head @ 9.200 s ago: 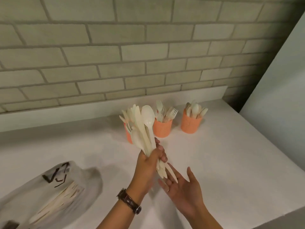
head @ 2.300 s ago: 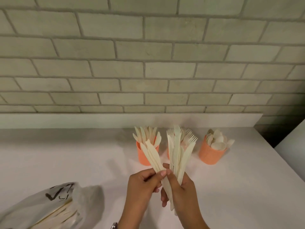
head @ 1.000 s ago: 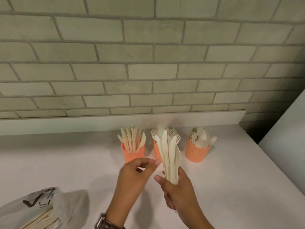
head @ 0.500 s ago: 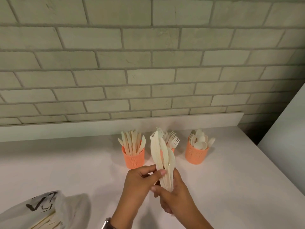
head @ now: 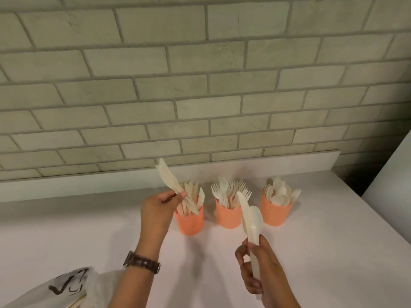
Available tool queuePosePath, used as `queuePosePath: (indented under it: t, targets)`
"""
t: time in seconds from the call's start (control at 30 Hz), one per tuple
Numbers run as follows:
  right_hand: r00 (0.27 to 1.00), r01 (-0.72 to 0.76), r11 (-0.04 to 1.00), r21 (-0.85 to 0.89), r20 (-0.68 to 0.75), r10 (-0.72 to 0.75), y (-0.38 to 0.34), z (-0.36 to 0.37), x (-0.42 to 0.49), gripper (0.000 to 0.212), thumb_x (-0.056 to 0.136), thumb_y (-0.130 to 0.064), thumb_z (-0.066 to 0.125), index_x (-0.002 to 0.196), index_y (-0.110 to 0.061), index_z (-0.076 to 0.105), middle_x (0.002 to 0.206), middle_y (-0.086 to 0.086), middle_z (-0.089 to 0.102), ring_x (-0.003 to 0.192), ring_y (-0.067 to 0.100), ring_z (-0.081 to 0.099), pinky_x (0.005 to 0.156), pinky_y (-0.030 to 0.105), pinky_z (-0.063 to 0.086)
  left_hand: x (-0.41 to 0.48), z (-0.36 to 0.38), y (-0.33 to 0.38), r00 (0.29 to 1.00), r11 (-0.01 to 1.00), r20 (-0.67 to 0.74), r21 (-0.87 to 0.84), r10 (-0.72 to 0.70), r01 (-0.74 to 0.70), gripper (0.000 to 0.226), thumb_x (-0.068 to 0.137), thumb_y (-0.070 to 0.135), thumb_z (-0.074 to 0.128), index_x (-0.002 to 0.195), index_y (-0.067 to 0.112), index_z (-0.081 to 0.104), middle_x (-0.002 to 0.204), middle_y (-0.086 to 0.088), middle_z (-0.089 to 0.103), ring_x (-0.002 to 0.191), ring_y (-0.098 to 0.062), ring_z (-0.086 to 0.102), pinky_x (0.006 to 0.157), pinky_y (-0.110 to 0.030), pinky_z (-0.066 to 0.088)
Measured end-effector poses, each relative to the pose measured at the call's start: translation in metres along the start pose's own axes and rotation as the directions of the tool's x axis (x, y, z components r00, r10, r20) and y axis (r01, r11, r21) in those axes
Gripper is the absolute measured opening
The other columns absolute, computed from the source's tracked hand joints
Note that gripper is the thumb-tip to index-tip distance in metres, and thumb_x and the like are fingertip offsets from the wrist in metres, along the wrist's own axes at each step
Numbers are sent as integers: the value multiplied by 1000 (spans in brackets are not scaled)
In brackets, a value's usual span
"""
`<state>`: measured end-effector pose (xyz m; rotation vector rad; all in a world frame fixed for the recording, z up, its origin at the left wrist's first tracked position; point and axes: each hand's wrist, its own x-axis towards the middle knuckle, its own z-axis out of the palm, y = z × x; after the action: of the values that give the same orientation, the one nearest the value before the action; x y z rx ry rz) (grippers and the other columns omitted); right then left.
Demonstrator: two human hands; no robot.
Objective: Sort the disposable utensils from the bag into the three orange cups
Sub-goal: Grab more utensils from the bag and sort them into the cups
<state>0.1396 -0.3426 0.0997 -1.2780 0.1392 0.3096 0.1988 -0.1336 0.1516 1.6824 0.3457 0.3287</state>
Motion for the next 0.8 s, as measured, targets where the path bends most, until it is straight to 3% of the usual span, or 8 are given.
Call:
queuePosePath:
  t: [0.1, 0.17, 0.23, 0.33, 0.47, 0.53, 0.7, 0.8]
  targets:
    - [999, 32, 999, -3, -15, -32, 1, -2, 3, 11, 95, -7, 40, 94, 1, 47, 62, 7, 49, 31, 13, 24, 43, 16, 14, 28, 4, -17, 996, 991, -67, 125, 62, -53, 5, 78, 17, 72, 79, 20, 76, 56, 25, 67, 56, 9, 60, 53, -7, 44]
    - [998, 61, 998, -12, -32, -61, 1, -2, 4, 10, 94, -6, 44, 94, 2, 51, 63, 8, 47, 32, 15, 29, 39, 17, 21, 40, 11, -34, 995, 975, -72, 216, 70, -53, 5, 79, 15, 71, 79, 17, 75, 58, 19, 68, 58, 3, 62, 56, -15, 46]
    - [995, 79, 996, -42, -52, -81, 2, -2, 5, 9, 94, -5, 47, 93, 0, 55, 63, 8, 47, 33, 18, 34, 36, 20, 28, 44, 17, -54, 999, 926, -44, 377, 25, -7, 7, 79, 14, 70, 83, 16, 75, 74, 5, 73, 67, -12, 64, 60, -22, 43]
    - [994, 93, 992, -87, -44, -97, 2, -1, 5, 6, 94, -9, 49, 93, -5, 53, 63, 6, 49, 34, 19, 36, 37, 19, 29, 41, 20, -75, 999, 869, -21, 493, -25, 32, 12, 75, 15, 73, 87, 17, 73, 82, 0, 70, 77, -17, 62, 59, -17, 38]
    - [998, 54, 997, -57, -40, -56, -1, 1, 5, 6, 93, -12, 51, 90, -9, 46, 57, 2, 50, 34, 13, 28, 40, 13, 20, 19, 17, -59, 994, 918, -90, 396, 59, -19, 25, 75, 18, 74, 100, 19, 71, 84, 2, 68, 72, -15, 57, 60, -10, 37]
    - [998, 42, 998, -36, -36, -43, -2, 4, 5, 7, 94, -14, 51, 91, -8, 46, 56, 2, 50, 35, 12, 24, 40, 13, 18, -5, 18, -45, 995, 955, -75, 293, 67, -43, 16, 77, 21, 73, 92, 26, 71, 85, 6, 69, 69, -9, 57, 58, -9, 39]
    - [999, 26, 1000, -13, -19, -26, 0, 11, 0, 15, 97, -13, 38, 97, -8, 52, 61, 6, 51, 35, 11, 21, 41, 13, 15, -73, 32, -16, 952, 996, 291, 18, -90, 89, 19, 77, 20, 72, 65, 35, 73, 72, 18, 73, 65, 6, 61, 64, -1, 43]
    - [999, 24, 998, -59, 36, -22, 1, 16, -4, 13, 96, -11, 34, 96, -6, 47, 64, 9, 50, 35, 12, 23, 41, 14, 16, -93, 38, -13, 949, 993, 300, -38, -97, 113, 13, 77, 21, 73, 67, 30, 75, 69, 7, 74, 59, -1, 55, 62, -7, 45]
